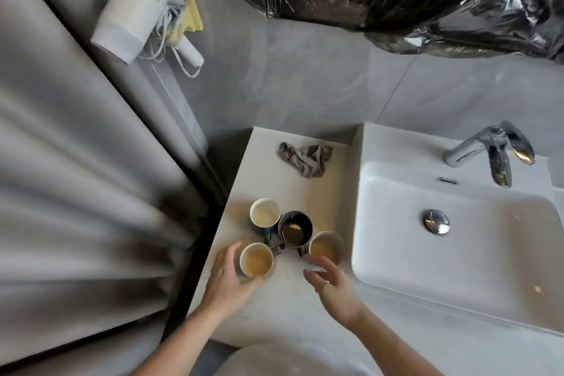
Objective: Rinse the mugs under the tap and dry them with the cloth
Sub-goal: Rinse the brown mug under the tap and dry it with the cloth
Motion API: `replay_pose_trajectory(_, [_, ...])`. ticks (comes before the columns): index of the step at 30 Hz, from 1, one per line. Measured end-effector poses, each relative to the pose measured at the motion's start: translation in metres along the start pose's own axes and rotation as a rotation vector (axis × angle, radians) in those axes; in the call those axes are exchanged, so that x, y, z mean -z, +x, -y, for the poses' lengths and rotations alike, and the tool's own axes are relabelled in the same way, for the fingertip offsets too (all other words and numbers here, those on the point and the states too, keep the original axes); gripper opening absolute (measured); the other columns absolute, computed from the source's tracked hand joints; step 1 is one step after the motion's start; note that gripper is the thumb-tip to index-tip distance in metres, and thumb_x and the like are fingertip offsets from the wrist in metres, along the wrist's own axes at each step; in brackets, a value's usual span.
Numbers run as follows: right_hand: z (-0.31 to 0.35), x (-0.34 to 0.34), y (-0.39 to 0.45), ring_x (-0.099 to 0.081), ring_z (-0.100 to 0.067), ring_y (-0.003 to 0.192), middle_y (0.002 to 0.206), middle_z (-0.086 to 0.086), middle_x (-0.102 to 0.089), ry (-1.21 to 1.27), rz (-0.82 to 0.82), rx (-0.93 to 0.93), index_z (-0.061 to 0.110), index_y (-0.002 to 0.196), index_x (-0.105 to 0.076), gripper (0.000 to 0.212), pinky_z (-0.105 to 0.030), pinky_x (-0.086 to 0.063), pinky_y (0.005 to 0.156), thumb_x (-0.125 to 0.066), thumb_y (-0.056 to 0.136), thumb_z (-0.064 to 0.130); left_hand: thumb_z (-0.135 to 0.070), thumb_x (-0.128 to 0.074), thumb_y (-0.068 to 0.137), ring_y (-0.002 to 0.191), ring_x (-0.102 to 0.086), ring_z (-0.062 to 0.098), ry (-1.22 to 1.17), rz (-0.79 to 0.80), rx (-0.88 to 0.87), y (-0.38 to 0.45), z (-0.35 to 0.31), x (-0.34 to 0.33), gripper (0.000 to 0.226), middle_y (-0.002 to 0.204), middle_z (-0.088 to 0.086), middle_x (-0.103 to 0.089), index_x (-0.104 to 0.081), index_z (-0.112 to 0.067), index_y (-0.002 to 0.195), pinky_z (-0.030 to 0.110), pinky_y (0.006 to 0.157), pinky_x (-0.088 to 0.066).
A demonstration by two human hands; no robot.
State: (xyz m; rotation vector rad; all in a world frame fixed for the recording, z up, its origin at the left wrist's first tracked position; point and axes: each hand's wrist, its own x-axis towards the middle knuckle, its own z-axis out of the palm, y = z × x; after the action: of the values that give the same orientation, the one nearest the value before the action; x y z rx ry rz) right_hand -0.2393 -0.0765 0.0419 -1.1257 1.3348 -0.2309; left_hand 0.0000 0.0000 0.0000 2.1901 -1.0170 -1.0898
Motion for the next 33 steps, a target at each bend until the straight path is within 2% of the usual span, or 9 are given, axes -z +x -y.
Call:
replay_pose_trajectory(5, [0.007,-0.004,0.0,-0.061,0.003,0.113,0.125,0.01,-0.068,-0.04,-0.003,-0.039,0.038,0.133,-0.062,0.032,-0.003,-0.047,0.067,-0.064,0.101,0.035,-0.043,-0.088,0.056,0.129,-0.048,0.017,0.127,0.046,-0.047,0.02,-0.006,-0.018,0.09,0.135,-0.011,-0.048,-0.047,-0.036,0.136,0.029,0.099,-0.044])
replay_pose_trajectory(11, [0.005,0.007,-0.015,-0.061,0.001,0.114,0.131,0.013,-0.064,-0.107,-0.026,0.014,0.035,0.133,-0.061,0.031,-0.006,-0.048,0.068,-0.062,0.102,0.033,-0.055,-0.088,0.06,0.11,-0.06,0.008,0.163,-0.062,-0.11,0.008,-0.014,-0.016,0.069,0.12,-0.021,-0.06,-0.057,-0.041,0.12,0.023,0.082,-0.047])
replay_pose_trajectory(15, [0.008,0.017,-0.034,-0.062,0.012,0.106,0.127,0.028,-0.064,-0.1,-0.035,0.096,0.047,0.124,-0.061,0.026,-0.005,-0.05,0.071,-0.063,0.101,0.034,-0.057,-0.085,0.051,0.107,-0.061,0.005,0.188,-0.008,-0.192,-0.022,-0.03,-0.004,0.078,0.117,-0.027,-0.057,-0.054,-0.047,0.121,0.021,0.079,-0.049])
replay_pose_trajectory(17, [0.01,0.024,-0.045,-0.061,0.014,0.107,0.127,0.028,-0.065,-0.08,-0.046,0.137,0.047,0.124,-0.061,0.025,-0.012,-0.053,0.082,-0.062,0.102,0.035,-0.058,-0.087,0.048,0.108,-0.058,0.002,0.168,0.003,-0.282,-0.039,-0.053,-0.006,0.084,0.119,-0.03,-0.056,-0.052,-0.05,0.124,0.02,0.081,-0.051])
replay_pose_trajectory(20, [0.012,0.045,-0.064,-0.065,0.0,0.112,0.121,0.021,-0.07,-0.008,-0.084,0.205,0.039,0.124,-0.066,0.021,-0.034,-0.056,0.099,-0.06,0.105,0.035,-0.061,-0.089,0.05,0.109,-0.058,-0.004,0.115,0.019,-0.448,-0.063,-0.104,-0.015,0.082,0.119,-0.031,-0.058,-0.052,-0.054,0.123,0.02,0.082,-0.053])
replay_pose_trajectory(22, [0.018,0.061,-0.075,-0.066,-0.006,0.11,0.114,0.014,-0.071,0.025,-0.103,0.268,0.035,0.114,-0.069,0.018,-0.037,-0.058,0.095,-0.058,0.102,0.043,-0.063,-0.088,0.052,0.111,-0.057,-0.005,0.083,0.029,-0.524,-0.074,-0.134,-0.019,0.08,0.121,-0.034,-0.058,-0.052,-0.057,0.123,0.013,0.082,-0.05])
replay_pose_trajectory(26, [0.022,0.121,-0.105,-0.067,-0.012,0.104,0.099,0.004,-0.071,0.034,-0.17,0.376,0.024,0.09,-0.066,0.033,-0.038,-0.062,0.087,-0.057,0.092,0.056,-0.064,-0.089,0.05,0.115,-0.049,-0.018,-0.001,0.052,-0.6,-0.098,-0.196,-0.046,0.083,0.117,-0.037,-0.061,-0.052,-0.052,0.123,0.002,0.083,-0.042])
replay_pose_trajectory(29, [0.019,0.173,-0.116,-0.066,-0.017,0.088,0.09,-0.011,-0.066,0.047,-0.196,0.405,0.018,0.078,-0.058,0.033,-0.037,-0.062,0.085,-0.056,0.094,0.048,-0.059,-0.086,0.049,0.104,-0.063,-0.006,-0.032,0.131,-0.6,-0.11,-0.241,-0.076,0.077,0.111,-0.03,-0.068,-0.054,-0.05,0.117,0.016,0.083,-0.051])
replay_pose_trajectory(33, [0.004,0.237,-0.123,-0.054,-0.017,0.074,0.072,0.002,-0.054,0.115,-0.23,0.454,0.01,0.075,-0.051,0.029,-0.03,-0.055,0.074,-0.05,0.093,0.033,-0.05,-0.088,0.053,0.095,-0.066,0.001,-0.056,0.23,-0.644,-0.122,-0.297,-0.124,0.072,0.107,-0.026,-0.069,-0.056,-0.05,0.118,0.013,0.075,-0.052])
